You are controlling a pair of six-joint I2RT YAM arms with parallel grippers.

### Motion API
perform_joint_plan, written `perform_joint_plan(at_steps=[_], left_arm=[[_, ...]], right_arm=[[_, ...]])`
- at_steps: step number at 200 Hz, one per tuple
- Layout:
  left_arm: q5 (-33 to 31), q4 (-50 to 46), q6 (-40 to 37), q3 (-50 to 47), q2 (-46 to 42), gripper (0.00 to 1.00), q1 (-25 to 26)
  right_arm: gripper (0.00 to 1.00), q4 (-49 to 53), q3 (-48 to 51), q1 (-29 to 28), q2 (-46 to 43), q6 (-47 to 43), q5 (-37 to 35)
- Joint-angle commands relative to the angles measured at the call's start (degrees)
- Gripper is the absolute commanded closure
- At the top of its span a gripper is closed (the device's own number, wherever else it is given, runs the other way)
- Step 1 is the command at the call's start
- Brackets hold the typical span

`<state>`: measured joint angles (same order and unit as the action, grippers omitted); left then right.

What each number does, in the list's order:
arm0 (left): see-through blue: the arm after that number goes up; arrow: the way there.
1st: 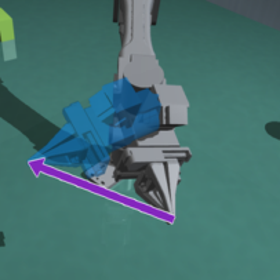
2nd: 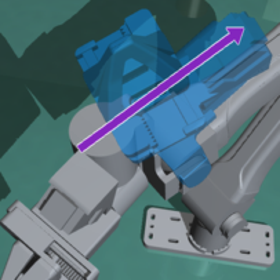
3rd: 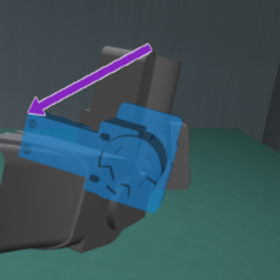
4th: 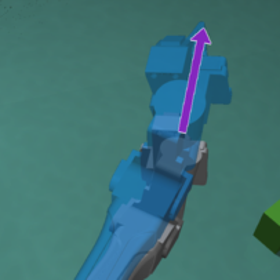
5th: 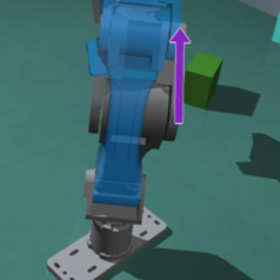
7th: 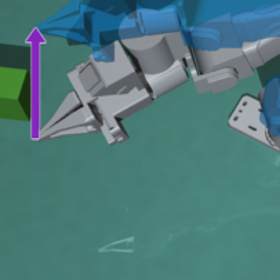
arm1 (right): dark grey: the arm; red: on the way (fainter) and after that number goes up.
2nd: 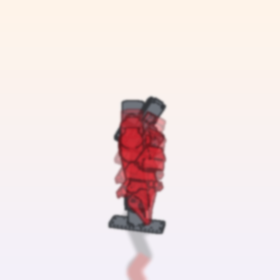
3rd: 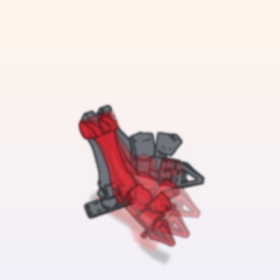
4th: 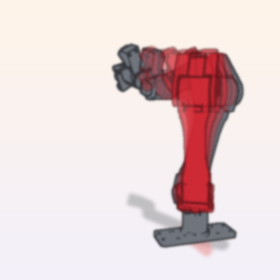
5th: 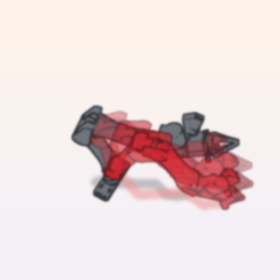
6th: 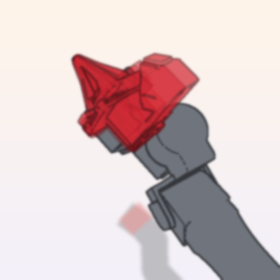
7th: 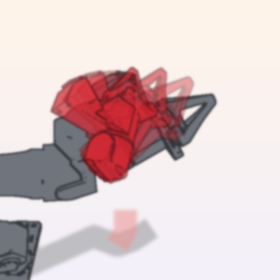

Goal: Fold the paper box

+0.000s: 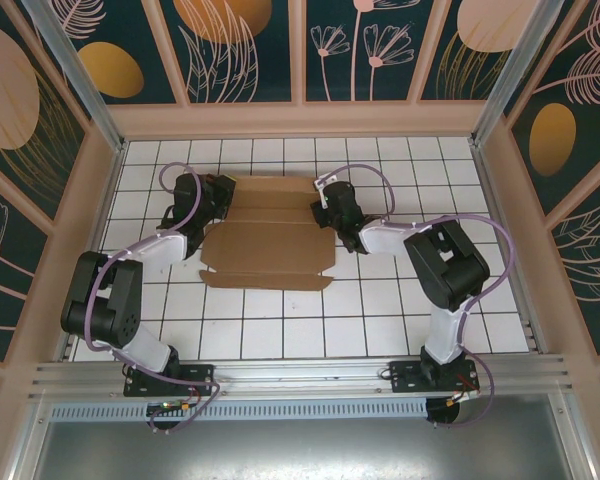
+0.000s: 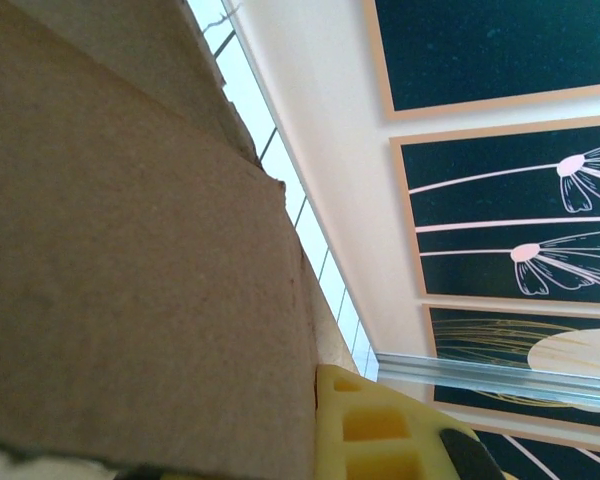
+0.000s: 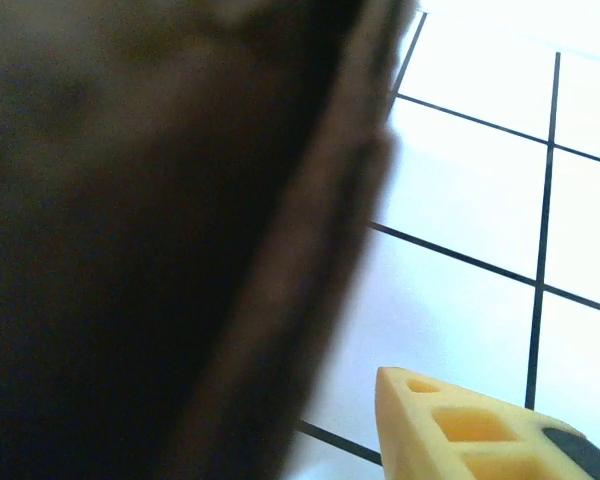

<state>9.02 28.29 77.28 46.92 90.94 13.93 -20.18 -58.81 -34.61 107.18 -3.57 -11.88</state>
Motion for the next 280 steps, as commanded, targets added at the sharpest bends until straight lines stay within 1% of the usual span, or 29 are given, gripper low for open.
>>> perform_joint_plan(at_steps=[1,16,25,51,87,105,132,165,174,187,201,211,222,229,232,246,256,261,271,280], left_arm=[[1.2,-8.4,0.1,-2.1,1.6,1.0,0.5],[0.9,-9.4,0.2,-1.4,1.7,1.0,0.5],[0.5,-10.0,0.3,-1.0,1.6,1.0,0.5],[0.2,-10.3,0.7,-0.5,1.4,1.0,0.5],[0.4,-10.3,1.6,0.1,1.7,1.0,0.5],[0.6,-10.3,2.2,0.3,1.8,1.0,0.5],[1.0,-10.3,2.7,0.6,2.0,1.0,0.5],[1.0,-10.1,2.9,0.4,1.9,1.0,0.6],[1.2,-10.0,2.9,0.4,1.9,1.0,0.5],[1.5,-10.0,2.7,0.4,1.8,1.0,0.5],[1.6,-10.5,1.6,0.6,1.1,0.89,0.4],[1.5,-11.8,0.3,0.7,0.1,0.77,0.3],[1.5,-12.9,-1.4,0.5,-1.6,0.65,-0.1],[1.6,-13.9,-2.4,0.2,-2.8,0.58,-0.5],[1.6,-14.4,-2.9,0.1,-3.4,0.54,-0.6],[2.0,-16.6,-4.8,-1.1,-6.1,0.42,-1.2],[2.4,-17.8,-6.6,-2.0,-8.2,0.39,-1.3],[2.6,-18.4,-7.5,-2.5,-9.2,0.36,-1.3],[3.4,-19.8,-9.2,-3.5,-11.3,0.34,-1.3],[4.4,-21.0,-11.2,-4.2,-13.4,0.34,-1.4]], right_arm=[[0.61,0.2,0.5,-0.9,1.0,1.0,-1.8],[0.61,0.6,0.1,-1.7,1.9,1.4,-4.9],[0.64,0.4,0.3,-2.1,2.1,2.0,-6.8],[0.8,1.3,-1.1,-2.6,3.4,4.5,-13.2],[1.0,6.1,-6.8,-4.2,6.7,8.6,-22.6],[1.0,10.5,-10.5,-5.0,9.0,11.7,-27.0],[1.0,14.0,-14.0,-5.9,11.4,12.9,-29.4],[1.0,15.4,-15.6,-6.1,12.6,13.7,-32.6],[1.0,15.9,-16.1,-6.0,12.9,13.7,-32.3],[1.0,15.6,-16.0,-5.9,13.1,12.7,-30.0],[1.0,13.5,-14.0,-5.5,11.8,10.5,-26.6],[1.0,10.7,-11.2,-4.8,9.9,8.9,-24.0],[1.0,7.0,-7.7,-3.7,7.2,6.7,-19.5],[1.0,5.6,-6.3,-3.0,5.9,5.7,-18.2],[1.0,5.2,-5.9,-2.7,5.4,5.4,-17.8],[1.0,3.8,-4.1,-1.3,3.2,3.7,-13.9],[1.0,3.9,-3.9,-0.5,2.5,3.2,-13.2],[1.0,4.4,-4.0,0.0,2.3,3.1,-12.4],[1.0,5.4,-4.0,0.9,1.8,2.9,-9.8],[1.0,5.4,-3.5,1.5,1.3,2.7,-8.9]])
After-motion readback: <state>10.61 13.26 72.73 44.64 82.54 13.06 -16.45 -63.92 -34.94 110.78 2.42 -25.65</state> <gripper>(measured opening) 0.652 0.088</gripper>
